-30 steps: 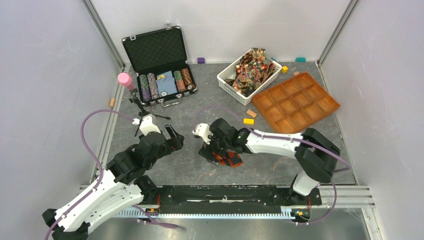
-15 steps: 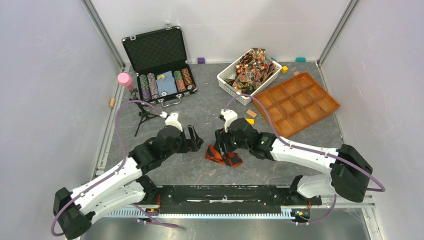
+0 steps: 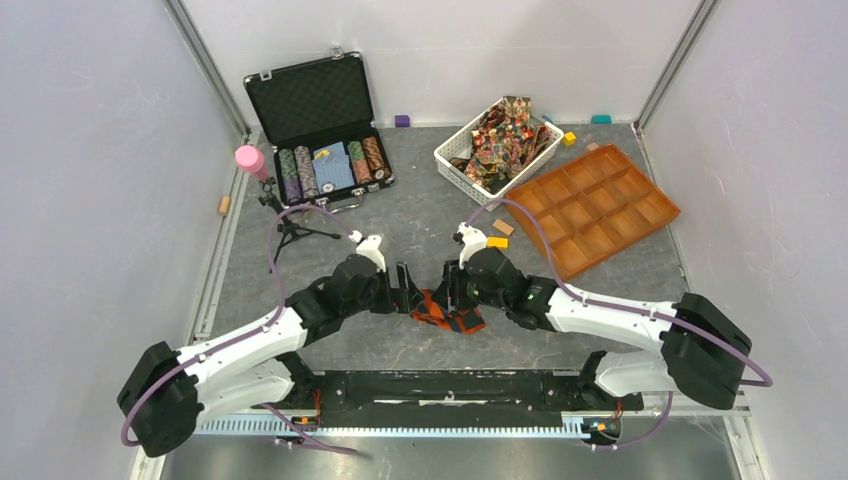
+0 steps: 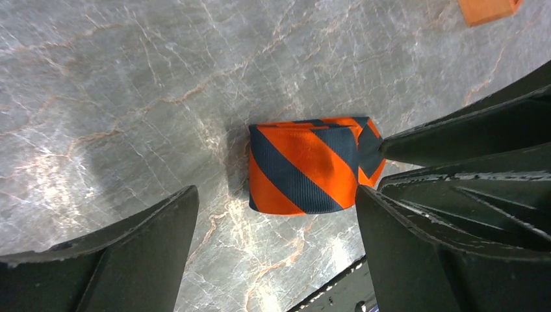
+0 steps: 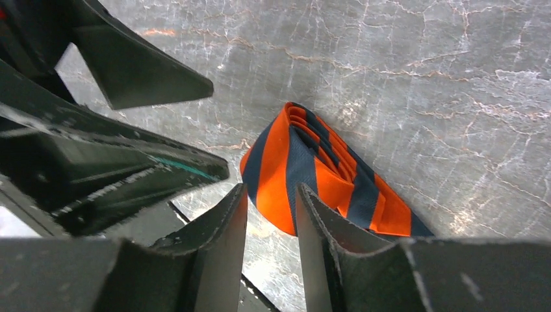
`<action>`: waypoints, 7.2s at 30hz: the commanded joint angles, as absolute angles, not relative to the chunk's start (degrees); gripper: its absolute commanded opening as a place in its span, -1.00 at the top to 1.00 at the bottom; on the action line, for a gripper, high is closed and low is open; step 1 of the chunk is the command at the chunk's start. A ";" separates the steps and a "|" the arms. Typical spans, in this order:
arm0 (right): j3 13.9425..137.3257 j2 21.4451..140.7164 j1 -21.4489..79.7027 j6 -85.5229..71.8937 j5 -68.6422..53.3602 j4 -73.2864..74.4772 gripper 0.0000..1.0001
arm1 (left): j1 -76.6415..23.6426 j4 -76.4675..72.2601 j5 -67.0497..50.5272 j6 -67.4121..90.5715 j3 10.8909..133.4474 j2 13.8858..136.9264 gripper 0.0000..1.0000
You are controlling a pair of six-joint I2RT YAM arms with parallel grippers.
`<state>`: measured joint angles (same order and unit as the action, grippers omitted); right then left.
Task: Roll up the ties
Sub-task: Roll the tie at the center of the board, then pick up the tie at the center of the board, then move the storage box to the center of the board.
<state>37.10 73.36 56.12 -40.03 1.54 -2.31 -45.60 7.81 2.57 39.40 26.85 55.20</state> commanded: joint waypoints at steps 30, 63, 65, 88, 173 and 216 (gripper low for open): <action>33.76 77.64 55.40 -43.50 6.94 2.85 0.44 | -45.38 -9.41 -5.16 38.43 23.65 68.48 -0.98; 32.96 77.71 55.37 -43.60 7.91 2.85 0.46 | -45.53 -31.97 -17.17 46.40 15.96 81.67 -0.68; 32.87 77.73 55.41 -43.56 7.95 2.88 0.47 | -45.53 -32.87 -17.23 47.31 15.57 82.10 -0.68; 35.22 70.24 54.55 -38.09 16.19 10.57 0.44 | -45.79 -18.11 -13.68 45.64 20.56 78.60 -0.25; 30.01 76.22 63.08 -41.13 7.18 5.03 0.34 | -46.32 37.60 4.55 36.62 43.49 60.43 -0.22; 66.64 37.20 52.65 -32.85 32.38 44.22 0.27 | -60.15 55.38 2.76 27.44 106.75 98.67 -0.22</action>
